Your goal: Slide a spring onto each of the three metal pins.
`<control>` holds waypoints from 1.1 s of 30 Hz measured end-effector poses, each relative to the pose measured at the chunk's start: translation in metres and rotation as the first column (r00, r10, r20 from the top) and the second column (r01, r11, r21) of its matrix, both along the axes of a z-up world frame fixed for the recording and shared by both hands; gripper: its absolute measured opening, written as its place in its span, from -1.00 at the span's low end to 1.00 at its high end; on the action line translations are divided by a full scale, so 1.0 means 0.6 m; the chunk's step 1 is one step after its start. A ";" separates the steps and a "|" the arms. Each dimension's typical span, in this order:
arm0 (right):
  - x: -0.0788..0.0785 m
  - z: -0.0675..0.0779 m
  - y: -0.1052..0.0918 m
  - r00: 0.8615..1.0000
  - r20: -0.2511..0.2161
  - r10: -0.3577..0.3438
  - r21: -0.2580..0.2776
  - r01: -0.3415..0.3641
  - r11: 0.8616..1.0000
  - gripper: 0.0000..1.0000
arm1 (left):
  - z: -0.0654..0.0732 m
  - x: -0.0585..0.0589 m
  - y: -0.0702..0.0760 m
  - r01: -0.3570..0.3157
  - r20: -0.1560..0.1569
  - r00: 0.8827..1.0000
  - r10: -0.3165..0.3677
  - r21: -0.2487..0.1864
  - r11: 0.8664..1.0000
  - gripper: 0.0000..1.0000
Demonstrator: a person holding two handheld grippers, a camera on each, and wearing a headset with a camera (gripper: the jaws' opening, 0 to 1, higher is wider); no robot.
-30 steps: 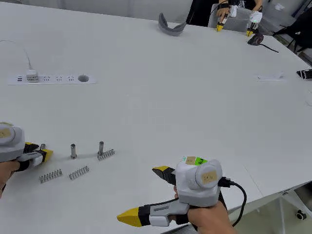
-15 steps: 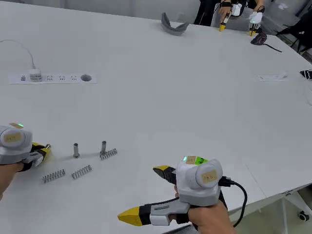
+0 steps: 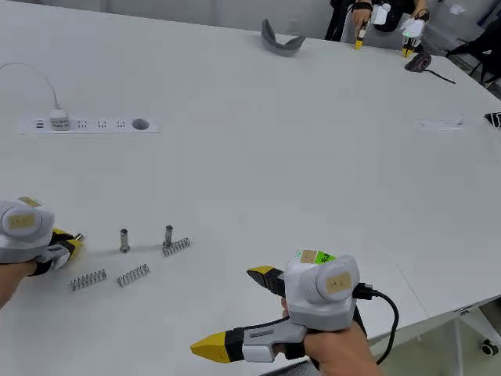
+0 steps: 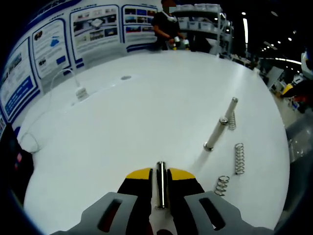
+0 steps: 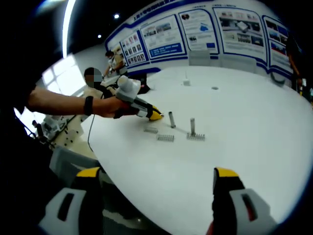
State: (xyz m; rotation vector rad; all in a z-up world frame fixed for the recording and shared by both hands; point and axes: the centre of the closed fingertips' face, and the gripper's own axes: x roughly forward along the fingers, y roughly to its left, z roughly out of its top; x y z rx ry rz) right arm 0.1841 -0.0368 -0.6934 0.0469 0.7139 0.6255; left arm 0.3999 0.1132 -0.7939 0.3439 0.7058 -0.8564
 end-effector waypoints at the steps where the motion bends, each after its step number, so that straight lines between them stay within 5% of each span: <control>1: 0.001 0.000 -0.001 1.000 -0.001 -0.006 -0.001 0.006 1.000 0.93 | -0.001 -0.001 -0.002 0.011 0.002 1.000 -0.011 0.005 1.000 -0.74; 3: 0.002 0.000 -0.005 1.000 -0.004 -0.017 0.003 0.017 1.000 0.94 | -0.001 -0.001 -0.005 0.050 0.027 0.998 -0.051 0.031 0.998 -0.75; 8: 0.004 0.000 -0.006 1.000 -0.005 -0.019 0.002 0.019 1.000 0.94 | -0.002 0.000 -0.005 0.036 0.026 0.999 -0.037 0.035 0.999 -0.83; 13: 0.003 0.000 -0.003 1.000 -0.007 -0.014 -0.001 0.014 1.000 0.94 | -0.002 -0.004 -0.005 0.030 -0.014 0.999 -0.029 0.034 0.999 -0.85; 21: 0.005 0.000 -0.001 1.000 -0.004 -0.012 0.002 0.012 1.000 0.93 | 0.013 -0.012 0.013 -0.022 -0.036 0.999 0.022 -0.011 1.000 -0.85; 33: 0.005 -0.001 0.001 1.000 -0.003 -0.011 0.010 0.011 1.000 0.93 | 0.037 -0.025 0.024 -0.049 -0.027 0.998 0.048 -0.045 0.998 -0.85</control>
